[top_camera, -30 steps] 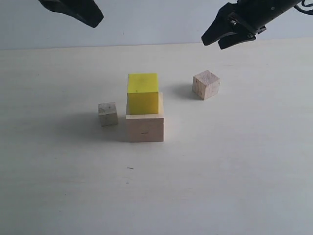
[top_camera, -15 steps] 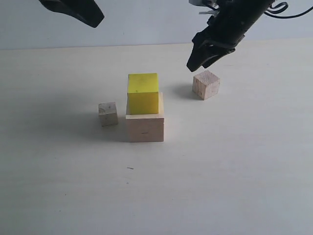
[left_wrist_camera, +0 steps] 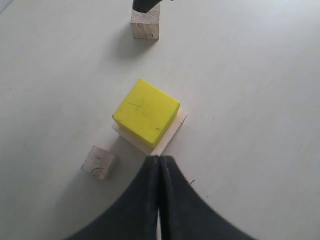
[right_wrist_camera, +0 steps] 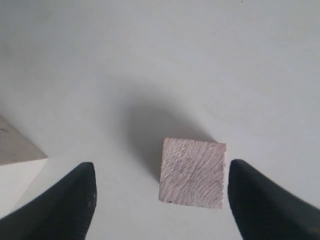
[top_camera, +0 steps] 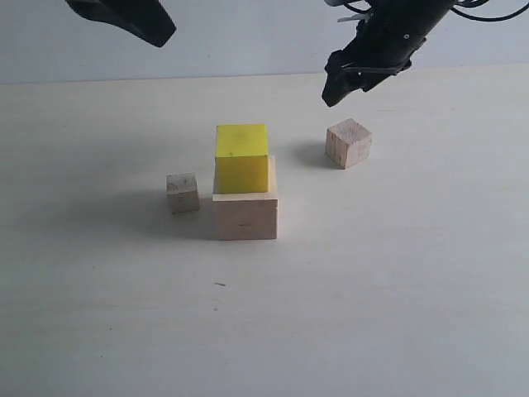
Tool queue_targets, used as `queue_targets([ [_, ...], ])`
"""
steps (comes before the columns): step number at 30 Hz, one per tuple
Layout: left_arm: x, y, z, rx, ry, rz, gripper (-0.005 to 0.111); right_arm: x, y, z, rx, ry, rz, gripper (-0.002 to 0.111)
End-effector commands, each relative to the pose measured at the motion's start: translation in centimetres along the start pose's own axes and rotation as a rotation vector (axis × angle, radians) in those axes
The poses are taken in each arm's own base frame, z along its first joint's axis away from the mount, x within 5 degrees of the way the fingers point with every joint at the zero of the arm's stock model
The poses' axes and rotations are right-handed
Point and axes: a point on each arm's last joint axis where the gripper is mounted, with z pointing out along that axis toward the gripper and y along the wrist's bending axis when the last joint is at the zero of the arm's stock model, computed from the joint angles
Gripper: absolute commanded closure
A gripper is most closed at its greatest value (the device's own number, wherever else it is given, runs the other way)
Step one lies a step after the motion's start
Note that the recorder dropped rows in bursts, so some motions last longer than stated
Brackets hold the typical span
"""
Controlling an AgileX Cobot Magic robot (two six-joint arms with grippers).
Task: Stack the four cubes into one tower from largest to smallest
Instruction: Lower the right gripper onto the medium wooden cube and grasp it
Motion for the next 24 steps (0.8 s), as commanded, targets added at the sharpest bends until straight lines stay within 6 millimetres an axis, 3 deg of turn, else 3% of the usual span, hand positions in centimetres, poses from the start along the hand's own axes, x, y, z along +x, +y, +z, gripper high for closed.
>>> queue_targets([
  [1, 0.0, -0.1, -0.2, 0.003, -0.01, -0.002, 0.107, -0.1, -0.6, 0.2, 0.042, -0.023, 0.001, 0.038],
  [9, 0.0, -0.1, -0.2, 0.011, -0.013, -0.005, 0.107, 0.8, -1.3, 3.2, 0.031, 0.03, 0.016, 0.038],
  [24, 0.3, -0.3, -0.2, 0.035, 0.019, -0.007, 0.107, 1.6, -2.1, 6.0, 0.052, 0.073, 0.008, 0.038],
])
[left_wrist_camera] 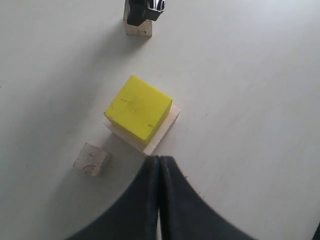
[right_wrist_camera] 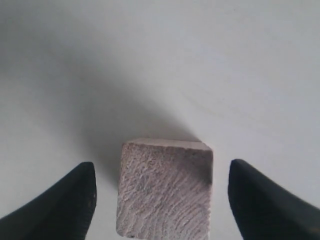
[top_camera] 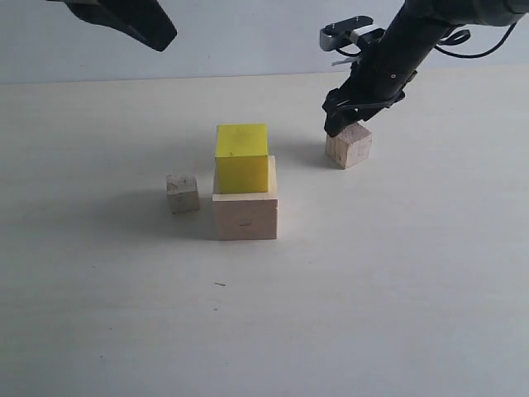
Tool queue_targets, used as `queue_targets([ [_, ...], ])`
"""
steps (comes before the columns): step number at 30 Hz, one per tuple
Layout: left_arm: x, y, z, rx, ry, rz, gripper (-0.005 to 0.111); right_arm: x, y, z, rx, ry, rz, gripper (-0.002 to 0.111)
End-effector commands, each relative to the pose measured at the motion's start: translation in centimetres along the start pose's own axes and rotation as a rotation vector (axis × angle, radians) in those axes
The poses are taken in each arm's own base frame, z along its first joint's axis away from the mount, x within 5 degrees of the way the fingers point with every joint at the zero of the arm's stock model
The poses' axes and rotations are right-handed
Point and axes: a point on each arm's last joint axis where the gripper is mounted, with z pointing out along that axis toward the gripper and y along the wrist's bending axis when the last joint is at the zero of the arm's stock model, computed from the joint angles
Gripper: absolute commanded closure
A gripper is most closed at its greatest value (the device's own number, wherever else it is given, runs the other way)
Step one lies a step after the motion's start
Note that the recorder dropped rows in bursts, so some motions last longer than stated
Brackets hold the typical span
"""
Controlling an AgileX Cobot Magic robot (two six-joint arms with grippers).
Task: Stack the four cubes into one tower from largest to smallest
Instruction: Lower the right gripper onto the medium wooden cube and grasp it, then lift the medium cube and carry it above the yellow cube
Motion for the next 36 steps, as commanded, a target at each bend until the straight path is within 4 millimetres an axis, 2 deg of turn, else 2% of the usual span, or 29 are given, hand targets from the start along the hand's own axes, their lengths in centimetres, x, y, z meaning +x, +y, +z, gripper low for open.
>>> queue_targets([
  [1, 0.2, -0.2, -0.2, 0.014, 0.01, -0.001, 0.107, 0.0, -0.2, 0.2, 0.015, -0.005, 0.0, 0.038],
  [14, 0.2, -0.2, -0.2, 0.014, 0.01, -0.001, 0.107, 0.0, -0.2, 0.3, 0.014, -0.009, 0.003, 0.038],
  [22, 0.3, -0.2, -0.2, 0.016, 0.014, -0.001, 0.107, 0.6, -0.4, 1.8, 0.0, 0.025, 0.011, 0.038],
  [24, 0.3, -0.2, -0.2, 0.016, 0.014, 0.001, 0.107, 0.6, -0.4, 1.8, 0.0, 0.025, 0.011, 0.047],
  [27, 0.3, -0.2, -0.2, 0.016, 0.014, 0.001, 0.107, 0.6, -0.2, 1.1, -0.002, 0.045, 0.027, 0.084],
  [29, 0.3, -0.2, -0.2, 0.016, 0.014, 0.001, 0.107, 0.5, 0.0, 0.0, -0.003, 0.054, 0.017, 0.102],
  [30, 0.3, -0.2, -0.2, 0.016, 0.014, 0.001, 0.107, 0.5, 0.0, -0.5, -0.001, 0.058, 0.014, 0.108],
  [36, 0.3, -0.2, -0.2, 0.016, 0.014, 0.001, 0.107, -0.2, 1.2, -5.8, 0.0, 0.021, 0.012, 0.108],
])
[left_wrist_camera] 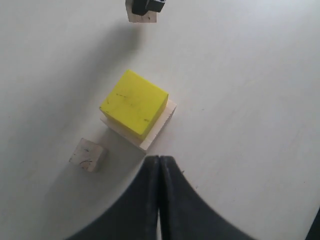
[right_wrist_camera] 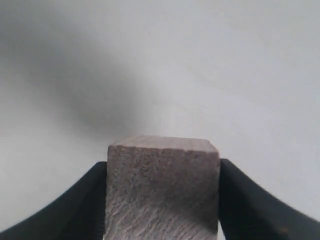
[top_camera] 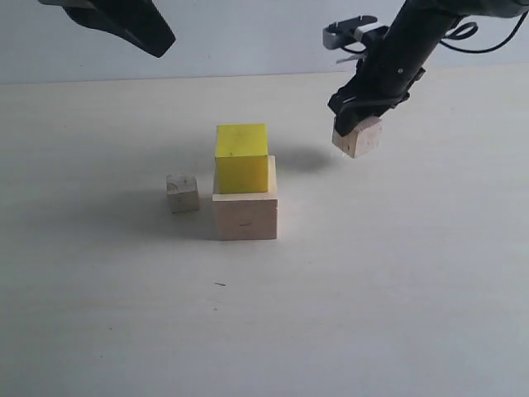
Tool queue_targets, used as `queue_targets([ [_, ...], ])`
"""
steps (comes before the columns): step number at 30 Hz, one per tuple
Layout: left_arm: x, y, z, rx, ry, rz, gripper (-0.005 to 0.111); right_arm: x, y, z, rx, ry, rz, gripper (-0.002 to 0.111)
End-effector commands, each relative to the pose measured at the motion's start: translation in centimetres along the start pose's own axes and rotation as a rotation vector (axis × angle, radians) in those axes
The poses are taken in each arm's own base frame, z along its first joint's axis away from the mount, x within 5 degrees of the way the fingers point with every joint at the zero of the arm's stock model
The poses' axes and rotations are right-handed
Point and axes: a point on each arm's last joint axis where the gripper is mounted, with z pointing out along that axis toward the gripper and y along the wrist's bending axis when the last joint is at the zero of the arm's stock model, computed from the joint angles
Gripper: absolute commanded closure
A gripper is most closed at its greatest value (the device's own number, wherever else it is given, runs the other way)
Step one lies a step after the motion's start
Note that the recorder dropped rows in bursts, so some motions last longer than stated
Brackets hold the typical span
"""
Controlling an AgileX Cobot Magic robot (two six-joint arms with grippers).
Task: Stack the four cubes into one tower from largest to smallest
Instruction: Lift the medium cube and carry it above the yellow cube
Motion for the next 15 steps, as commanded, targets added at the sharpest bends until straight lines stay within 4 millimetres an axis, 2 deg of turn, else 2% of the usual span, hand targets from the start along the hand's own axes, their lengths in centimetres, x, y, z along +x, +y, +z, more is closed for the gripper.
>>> queue_targets([
  [1, 0.1, -0.1, -0.2, 0.004, -0.003, 0.002, 0.107, -0.2, 1.2, -5.1, -0.008, -0.037, -0.005, 0.108],
  [4, 0.1, -0.1, -0.2, 0.004, -0.003, 0.015, 0.107, -0.5, 3.2, -8.1, -0.094, -0.084, 0.008, 0.108],
  [7, 0.1, -0.1, -0.2, 0.003, -0.004, 0.015, 0.107, -0.7, 5.5, -9.8, -0.124, -0.096, -0.038, 0.108],
  [13, 0.2, -0.1, -0.2, 0.01, 0.008, 0.015, 0.107, -1.1, 10.9, -10.6, -0.152, -0.064, -0.337, 0.108],
  [15, 0.3, -0.2, -0.2, 0.019, 0.022, 0.015, 0.107, -1.1, 12.0, -10.9, -0.133, -0.06, -0.399, 0.108],
])
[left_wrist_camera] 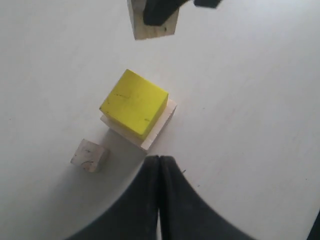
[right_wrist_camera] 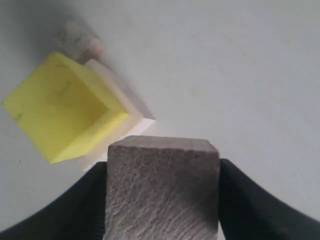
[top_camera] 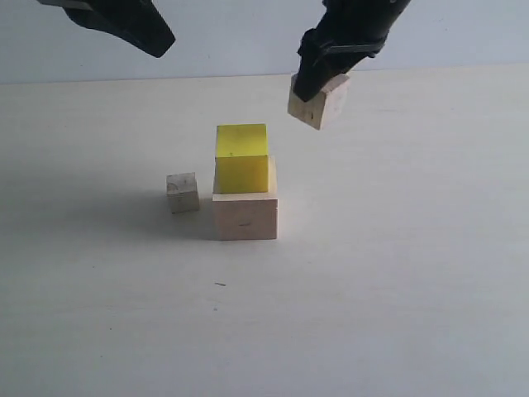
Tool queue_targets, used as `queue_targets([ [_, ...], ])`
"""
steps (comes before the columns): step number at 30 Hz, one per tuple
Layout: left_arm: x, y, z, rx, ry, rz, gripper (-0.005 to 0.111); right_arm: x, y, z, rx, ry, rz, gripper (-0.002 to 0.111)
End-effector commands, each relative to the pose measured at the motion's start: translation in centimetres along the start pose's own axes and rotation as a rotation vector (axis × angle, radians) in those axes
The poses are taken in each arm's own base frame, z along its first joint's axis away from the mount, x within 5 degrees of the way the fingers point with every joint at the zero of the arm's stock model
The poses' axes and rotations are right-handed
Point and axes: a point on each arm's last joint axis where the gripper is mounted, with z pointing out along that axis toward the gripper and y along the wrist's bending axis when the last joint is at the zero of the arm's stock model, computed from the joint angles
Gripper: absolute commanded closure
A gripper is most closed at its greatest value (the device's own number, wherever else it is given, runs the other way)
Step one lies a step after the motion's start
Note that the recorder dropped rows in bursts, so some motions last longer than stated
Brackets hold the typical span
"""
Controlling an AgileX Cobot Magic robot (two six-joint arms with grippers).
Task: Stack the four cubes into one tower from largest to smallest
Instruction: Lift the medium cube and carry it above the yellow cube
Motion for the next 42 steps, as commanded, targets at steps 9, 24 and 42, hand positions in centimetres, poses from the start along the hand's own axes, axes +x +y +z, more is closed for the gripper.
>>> queue_targets([
  [9, 0.4, -0.3, -0.2, 0.024, 0.029, -0.003, 0.107, -1.2, 4.2, -1.3, 0.064, 0.004, 0.047, 0.108],
  [24, 0.5, -0.2, -0.2, 0.008, 0.037, -0.067, 0.107, -2.6, 8.0, -0.2, 0.145, -0.013, 0.413, 0.108],
  [42, 1.6, -0.3, -3.8, -0.163, 0.032, -0.049, 0.107, -4.2, 9.8, 0.5, 0.154, -0.068, 0.56, 0.108],
])
